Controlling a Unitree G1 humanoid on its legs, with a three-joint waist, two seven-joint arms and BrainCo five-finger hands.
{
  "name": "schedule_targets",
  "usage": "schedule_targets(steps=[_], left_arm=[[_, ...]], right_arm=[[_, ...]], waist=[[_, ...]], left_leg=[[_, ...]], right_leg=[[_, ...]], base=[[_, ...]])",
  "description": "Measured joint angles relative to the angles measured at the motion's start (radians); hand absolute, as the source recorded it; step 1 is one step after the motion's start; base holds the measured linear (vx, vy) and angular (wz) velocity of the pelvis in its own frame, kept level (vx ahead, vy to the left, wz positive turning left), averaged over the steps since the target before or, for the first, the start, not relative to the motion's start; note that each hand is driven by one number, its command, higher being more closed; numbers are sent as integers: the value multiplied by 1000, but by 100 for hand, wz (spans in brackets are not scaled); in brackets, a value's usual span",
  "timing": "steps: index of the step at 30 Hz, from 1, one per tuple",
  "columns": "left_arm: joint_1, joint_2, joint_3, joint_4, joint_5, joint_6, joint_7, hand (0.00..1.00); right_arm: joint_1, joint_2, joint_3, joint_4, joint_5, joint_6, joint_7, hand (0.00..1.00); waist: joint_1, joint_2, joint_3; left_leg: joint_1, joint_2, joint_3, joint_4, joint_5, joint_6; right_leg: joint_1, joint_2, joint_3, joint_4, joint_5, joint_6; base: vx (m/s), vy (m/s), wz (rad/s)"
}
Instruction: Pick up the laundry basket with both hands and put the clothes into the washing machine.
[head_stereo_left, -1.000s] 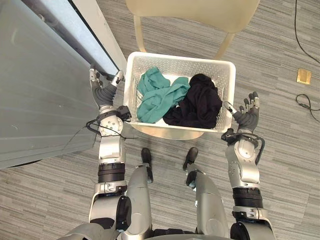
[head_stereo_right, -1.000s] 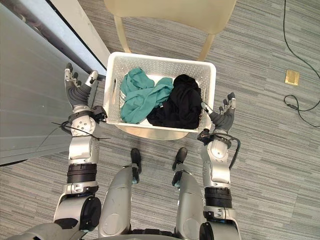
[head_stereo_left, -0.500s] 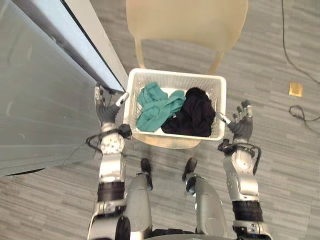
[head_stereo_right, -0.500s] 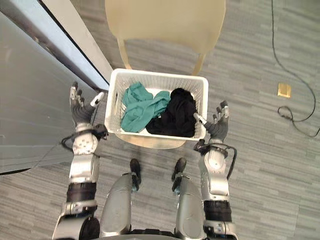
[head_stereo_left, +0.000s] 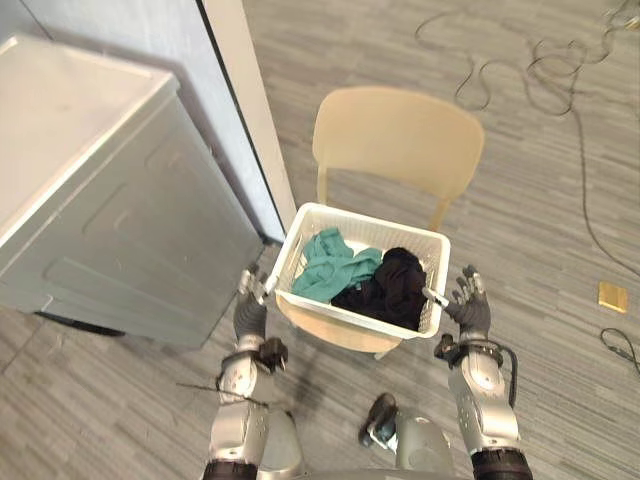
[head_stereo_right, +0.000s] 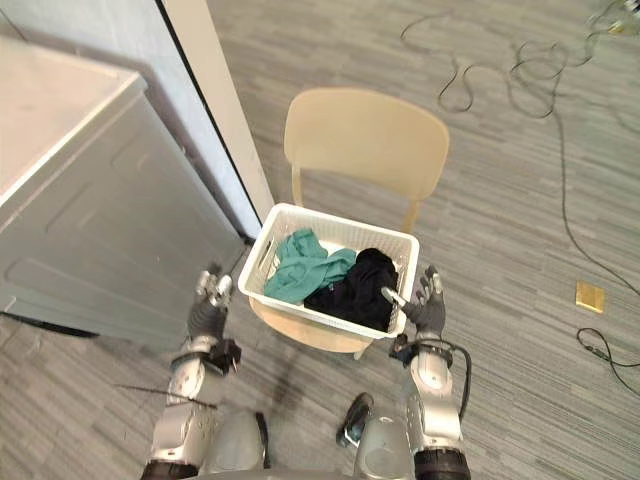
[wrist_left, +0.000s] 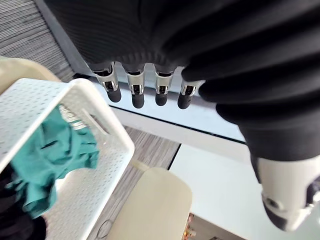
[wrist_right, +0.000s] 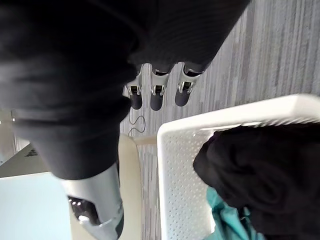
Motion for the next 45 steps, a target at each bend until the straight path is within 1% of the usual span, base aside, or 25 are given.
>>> schedule_targets(steps=[2,3,7,9,10,11,12,13,14,15,18,19,20,21,22,24,28,31,35,36,37,40,42,43,45], left_arm=[[15,0,-22,18,-35,0,-4,0],[7,7,-25,20,-38,0,-3,0],[-26,39,-32,87,-29,-1,-1,0],[-26,62,-41,111,-16,0,-1,0],[-20,74,-38,111,16,-1,-1,0],[-20,73,-27,119,30,-1,-2,0],[-15,66,-10,126,49,1,-1,0],[-14,68,-6,127,52,1,-2,0],[-12,71,8,127,52,1,-3,0],[-2,68,24,127,52,0,-2,0],[18,59,25,126,52,2,-1,0],[21,52,26,125,51,3,0,0],[21,33,26,121,51,6,1,0],[31,14,25,121,51,9,2,0],[46,-11,16,118,50,12,2,0],[74,-15,15,118,47,12,15,0],[84,-4,-6,118,10,12,24,0],[71,-2,-50,120,10,16,22,0],[60,0,-62,145,10,26,22,0],[58,0,-67,159,11,27,23,0],[55,0,-74,181,11,31,22,0],[40,44,-89,208,14,35,23,0],[42,54,-88,210,18,39,22,0],[45,60,-85,210,23,41,20,0],[49,74,-58,211,55,43,19,0]], right_arm=[[51,-7,-17,69,-1,3,6,0],[66,8,-20,106,-1,10,13,0],[102,52,-19,142,-19,28,25,0],[105,59,-19,158,-45,29,25,0],[106,60,-19,167,-47,29,25,0],[99,54,-17,177,-51,31,25,0],[92,38,0,195,-58,34,26,0],[95,35,1,206,-67,35,29,0],[113,40,3,223,-72,42,43,0],[137,47,21,220,-75,46,46,0],[179,57,77,212,-71,46,68,0],[178,57,88,205,-69,45,69,0],[170,53,109,199,-66,41,72,0],[162,46,123,200,-62,40,74,0],[117,10,167,213,-48,36,76,0],[98,-5,208,223,-36,35,83,0],[68,-27,218,232,-40,34,82,0],[36,-42,215,258,-40,35,79,0],[-2,-40,197,291,-39,34,77,0],[-6,-39,183,292,-38,34,68,0],[-9,-39,161,293,-36,30,62,0],[-25,-10,117,303,-38,28,59,0],[-24,1,84,303,-42,30,43,0],[-29,-2,78,304,-52,31,40,0],[-46,-2,88,303,-82,31,40,0]], waist=[[-1,21,-37],[-3,15,-42],[-19,11,-40],[-19,-19,-35],[-19,-42,-35],[-17,-38,-27],[-14,-29,-21],[-17,-31,-20],[-16,-44,-19],[-3,-51,-22],[10,-104,-55],[15,-110,-59],[30,-121,-70],[40,-102,-82],[61,-56,-73],[61,-50,-68],[57,-45,-66],[53,-48,-66],[49,-46,-68],[50,-32,-74],[48,0,-92],[55,-56,-88],[44,-60,-87],[32,-48,-81],[30,-34,-72]], left_leg=[[84,-24,-47,-120,-28,-85],[103,-48,-43,-196,-63,-96],[137,-109,24,-330,-139,-43],[128,-169,69,-313,-161,-1],[103,-183,104,-271,-178,38],[94,-178,140,-256,-186,63],[86,-157,175,-258,-174,76],[82,-152,176,-261,-164,81],[78,-146,174,-262,-147,84],[71,-139,169,-259,-132,80],[-2,-156,90,-252,-71,72],[-23,-163,75,-245,-58,74],[-70,-179,44,-244,-31,69],[-110,-184,30,-261,-6,65],[-150,-176,-19,-320,59,68],[-146,-192,-74,-413,142,43],[-182,-171,-27,-493,157,31],[-249,-166,41,-360,145,57],[-190,-98,122,-291,117,88],[-160,-80,156,-320,124,88],[-122,-72,173,-384,110,32],[-121,-194,138,-383,75,90],[-105,-258,94,-352,25,135],[-75,-281,59,-346,5,156],[-21,-286,31,-367,-1,167]], right_leg=[[-40,5,13,-8,42,14],[-72,0,26,-17,80,15],[-105,-22,65,-113,220,27],[-103,-33,119,-213,332,37],[-98,-35,144,-287,370,66],[-99,-33,147,-300,332,89],[-148,-41,159,-140,252,64],[-162,-44,167,-36,227,53],[-155,-44,212,163,158,63],[-128,-21,278,298,46,100],[-2,64,472,366,-130,217],[12,78,505,325,-161,211],[24,104,554,237,-202,161],[32,123,572,151,-221,138],[21,150,559,97,-217,102],[11,144,484,105,-210,89],[4,100,342,74,-169,44],[12,42,221,35,-127,43],[90,-23,60,-62,-66,107],[111,-27,32,-88,-50,131],[139,-33,-2,-118,-28,167],[173,-136,-35,-114,11,222],[165,-230,-19,38,33,169],[120,-260,52,195,49,49],[34,-204,175,404,-19,45]], base=[[-172,236,-11],[-226,253,-10],[-320,284,-21],[-468,284,-52],[-499,183,-62],[-500,168,-79],[-459,156,-55],[-376,101,-37],[-383,43,-9],[-271,-45,-3],[-219,-178,59],[-221,-233,85],[-253,-183,60],[-400,-233,79],[-423,-204,85],[-309,-161,96],[-229,-68,104],[-51,61,125],[3,218,124],[64,329,116],[78,318,85],[136,448,80],[144,408,91],[189,389,79],[224,360,58]])
